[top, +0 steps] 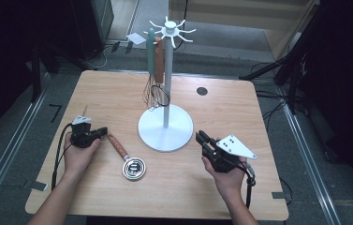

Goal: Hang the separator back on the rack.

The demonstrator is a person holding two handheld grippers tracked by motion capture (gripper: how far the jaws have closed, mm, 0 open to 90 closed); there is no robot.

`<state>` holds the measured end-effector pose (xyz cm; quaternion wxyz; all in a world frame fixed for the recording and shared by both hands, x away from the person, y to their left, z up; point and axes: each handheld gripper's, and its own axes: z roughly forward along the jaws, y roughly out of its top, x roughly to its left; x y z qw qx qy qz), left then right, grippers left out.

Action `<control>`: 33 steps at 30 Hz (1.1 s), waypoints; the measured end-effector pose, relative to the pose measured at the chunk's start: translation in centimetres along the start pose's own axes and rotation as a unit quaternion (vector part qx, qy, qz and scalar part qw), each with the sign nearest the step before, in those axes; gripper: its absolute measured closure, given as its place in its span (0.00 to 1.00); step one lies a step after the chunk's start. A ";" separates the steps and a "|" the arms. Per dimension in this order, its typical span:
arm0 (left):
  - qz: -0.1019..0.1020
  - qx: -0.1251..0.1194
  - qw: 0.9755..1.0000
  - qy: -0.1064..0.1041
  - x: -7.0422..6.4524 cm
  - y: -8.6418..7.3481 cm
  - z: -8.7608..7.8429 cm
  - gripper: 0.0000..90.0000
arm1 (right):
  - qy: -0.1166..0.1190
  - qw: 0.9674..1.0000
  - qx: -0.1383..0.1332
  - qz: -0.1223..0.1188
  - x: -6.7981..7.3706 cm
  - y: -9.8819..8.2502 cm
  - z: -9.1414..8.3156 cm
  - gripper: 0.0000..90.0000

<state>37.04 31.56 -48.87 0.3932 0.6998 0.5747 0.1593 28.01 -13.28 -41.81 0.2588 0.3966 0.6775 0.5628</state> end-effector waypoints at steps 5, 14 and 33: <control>0.008 0.009 1.000 -0.010 -0.4 -0.2 0.0 1.00 | 0.008 1.000 0.017 0.021 0.1 -1.9 -0.3 0.92; 0.028 0.025 0.999 -0.034 -1.8 -1.1 -0.6 1.00 | 0.028 0.999 0.029 0.031 1.7 -3.7 -0.6 0.91; 0.051 0.046 0.997 -0.044 -4.6 -2.1 -1.0 1.00 | 0.109 0.989 0.100 0.003 7.2 -7.1 1.6 0.91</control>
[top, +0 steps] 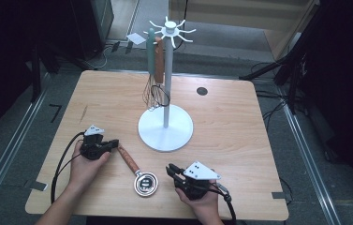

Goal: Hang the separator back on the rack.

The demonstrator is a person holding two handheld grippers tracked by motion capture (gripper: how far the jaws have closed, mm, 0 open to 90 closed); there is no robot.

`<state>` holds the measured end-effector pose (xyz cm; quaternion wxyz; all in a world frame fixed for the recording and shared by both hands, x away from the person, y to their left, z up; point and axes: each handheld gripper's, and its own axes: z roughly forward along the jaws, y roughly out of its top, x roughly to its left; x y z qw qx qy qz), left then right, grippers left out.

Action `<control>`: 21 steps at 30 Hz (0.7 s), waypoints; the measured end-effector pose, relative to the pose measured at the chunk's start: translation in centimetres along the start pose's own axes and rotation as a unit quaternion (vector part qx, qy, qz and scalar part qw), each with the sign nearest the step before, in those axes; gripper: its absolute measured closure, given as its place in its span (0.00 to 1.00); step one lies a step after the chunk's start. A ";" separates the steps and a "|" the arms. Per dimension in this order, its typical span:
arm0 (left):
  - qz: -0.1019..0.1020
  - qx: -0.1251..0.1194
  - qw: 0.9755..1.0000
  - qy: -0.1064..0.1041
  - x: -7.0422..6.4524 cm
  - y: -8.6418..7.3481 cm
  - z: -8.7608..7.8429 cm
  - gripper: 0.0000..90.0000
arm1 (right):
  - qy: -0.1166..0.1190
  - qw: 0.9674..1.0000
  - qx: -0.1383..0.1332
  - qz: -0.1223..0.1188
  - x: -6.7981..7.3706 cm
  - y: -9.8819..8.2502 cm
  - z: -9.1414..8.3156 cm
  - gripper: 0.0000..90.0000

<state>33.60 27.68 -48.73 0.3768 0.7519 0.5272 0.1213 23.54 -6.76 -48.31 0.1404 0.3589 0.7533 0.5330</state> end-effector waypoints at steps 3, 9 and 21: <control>0.001 0.000 1.000 0.000 -0.2 -0.1 0.0 1.00 | 0.017 1.000 0.019 -0.004 0.8 -0.3 0.7 0.98; -0.017 -0.008 1.000 -0.001 0.1 -0.4 -0.3 1.00 | 0.054 0.997 0.052 0.006 2.0 -0.8 1.9 1.00; -0.011 -0.003 1.000 -0.013 -0.1 -0.6 -0.4 1.00 | 0.045 0.991 0.128 0.008 2.7 -1.2 3.6 1.00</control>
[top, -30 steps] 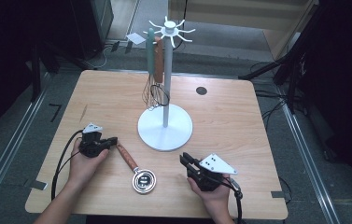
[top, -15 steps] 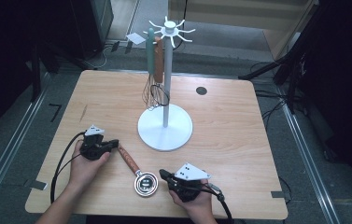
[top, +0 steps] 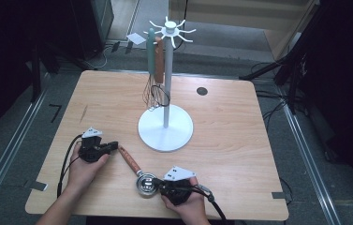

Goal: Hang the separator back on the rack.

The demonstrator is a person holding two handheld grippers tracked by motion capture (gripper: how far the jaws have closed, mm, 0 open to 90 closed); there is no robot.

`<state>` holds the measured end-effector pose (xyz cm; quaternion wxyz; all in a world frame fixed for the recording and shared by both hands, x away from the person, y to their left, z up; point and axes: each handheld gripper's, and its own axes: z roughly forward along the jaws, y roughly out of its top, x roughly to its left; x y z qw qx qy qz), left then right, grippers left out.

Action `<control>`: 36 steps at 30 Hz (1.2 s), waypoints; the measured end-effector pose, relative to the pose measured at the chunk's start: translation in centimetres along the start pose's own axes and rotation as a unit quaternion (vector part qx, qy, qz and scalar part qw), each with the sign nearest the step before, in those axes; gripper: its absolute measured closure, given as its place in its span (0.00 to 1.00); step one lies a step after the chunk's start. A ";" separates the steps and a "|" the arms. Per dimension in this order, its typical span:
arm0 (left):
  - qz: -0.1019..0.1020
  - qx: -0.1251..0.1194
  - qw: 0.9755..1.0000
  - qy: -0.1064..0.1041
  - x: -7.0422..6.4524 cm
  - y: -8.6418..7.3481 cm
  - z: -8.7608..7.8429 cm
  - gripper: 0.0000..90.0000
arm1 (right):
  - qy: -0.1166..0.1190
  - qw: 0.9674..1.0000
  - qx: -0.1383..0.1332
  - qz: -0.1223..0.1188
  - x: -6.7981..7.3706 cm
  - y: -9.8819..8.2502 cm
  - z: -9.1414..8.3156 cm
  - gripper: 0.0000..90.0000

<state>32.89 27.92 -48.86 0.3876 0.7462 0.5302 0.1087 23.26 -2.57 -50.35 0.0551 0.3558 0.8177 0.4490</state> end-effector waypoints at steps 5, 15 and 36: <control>0.004 0.002 1.000 -0.006 -0.6 0.0 0.2 1.00 | -0.013 1.000 0.005 0.002 -0.3 0.0 -0.1 1.00; 0.021 0.008 1.000 -0.017 -2.2 0.0 0.9 0.98 | -0.026 1.000 0.009 -0.012 -1.1 -0.2 -0.8 1.00; 0.021 0.010 0.999 -0.025 -3.0 1.8 3.3 1.00 | -0.027 0.999 0.029 -0.023 -2.6 -0.5 -2.2 1.00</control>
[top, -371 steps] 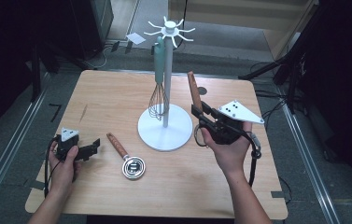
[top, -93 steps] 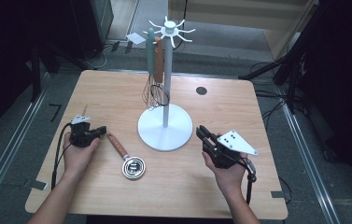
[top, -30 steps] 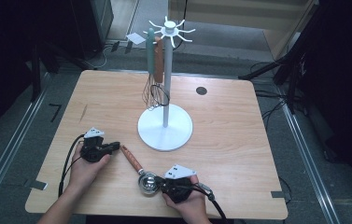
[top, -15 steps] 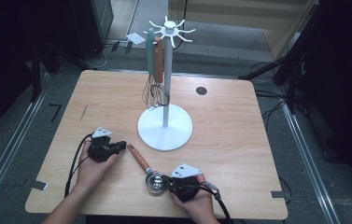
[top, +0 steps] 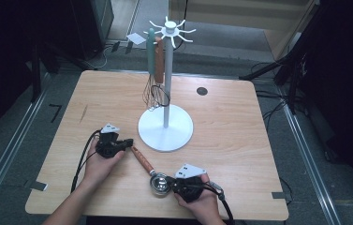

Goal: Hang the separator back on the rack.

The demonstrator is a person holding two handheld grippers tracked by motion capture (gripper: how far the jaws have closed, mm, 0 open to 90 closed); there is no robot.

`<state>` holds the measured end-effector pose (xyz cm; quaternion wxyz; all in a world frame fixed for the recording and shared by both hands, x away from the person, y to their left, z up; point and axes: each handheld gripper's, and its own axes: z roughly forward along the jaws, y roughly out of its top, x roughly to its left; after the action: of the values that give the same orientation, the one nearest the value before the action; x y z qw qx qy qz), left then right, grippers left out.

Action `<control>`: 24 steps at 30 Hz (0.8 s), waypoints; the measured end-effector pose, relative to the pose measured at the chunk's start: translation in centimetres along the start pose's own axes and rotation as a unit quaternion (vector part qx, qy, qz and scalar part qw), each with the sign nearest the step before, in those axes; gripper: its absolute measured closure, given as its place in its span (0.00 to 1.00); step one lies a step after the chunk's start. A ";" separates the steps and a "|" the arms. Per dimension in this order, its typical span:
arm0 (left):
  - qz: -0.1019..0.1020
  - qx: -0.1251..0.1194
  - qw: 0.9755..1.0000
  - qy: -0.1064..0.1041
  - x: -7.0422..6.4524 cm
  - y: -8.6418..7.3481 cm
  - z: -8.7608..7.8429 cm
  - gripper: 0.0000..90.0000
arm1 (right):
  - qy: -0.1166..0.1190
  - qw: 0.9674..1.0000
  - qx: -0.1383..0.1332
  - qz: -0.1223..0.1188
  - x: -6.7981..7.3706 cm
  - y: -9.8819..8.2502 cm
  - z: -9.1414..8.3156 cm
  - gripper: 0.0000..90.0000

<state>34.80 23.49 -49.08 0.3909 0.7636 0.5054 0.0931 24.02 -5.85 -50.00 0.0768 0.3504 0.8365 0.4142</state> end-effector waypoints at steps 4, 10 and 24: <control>0.002 0.002 1.000 -0.003 -0.6 -0.1 0.1 1.00 | -0.009 1.000 0.004 -0.004 -0.4 0.0 -0.3 1.00; 0.007 0.000 1.000 -0.012 -2.3 -0.6 0.5 1.00 | -0.019 1.000 0.008 0.000 -1.1 -0.2 -0.8 1.00; 0.001 0.000 1.000 -0.014 -2.0 -1.5 -1.5 1.00 | -0.051 0.999 0.017 0.011 -3.3 -1.2 -2.6 1.00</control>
<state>32.01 22.87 -48.61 0.3976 0.7655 0.4991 0.0827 24.77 -10.20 -49.72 0.1089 0.3813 0.8345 0.3826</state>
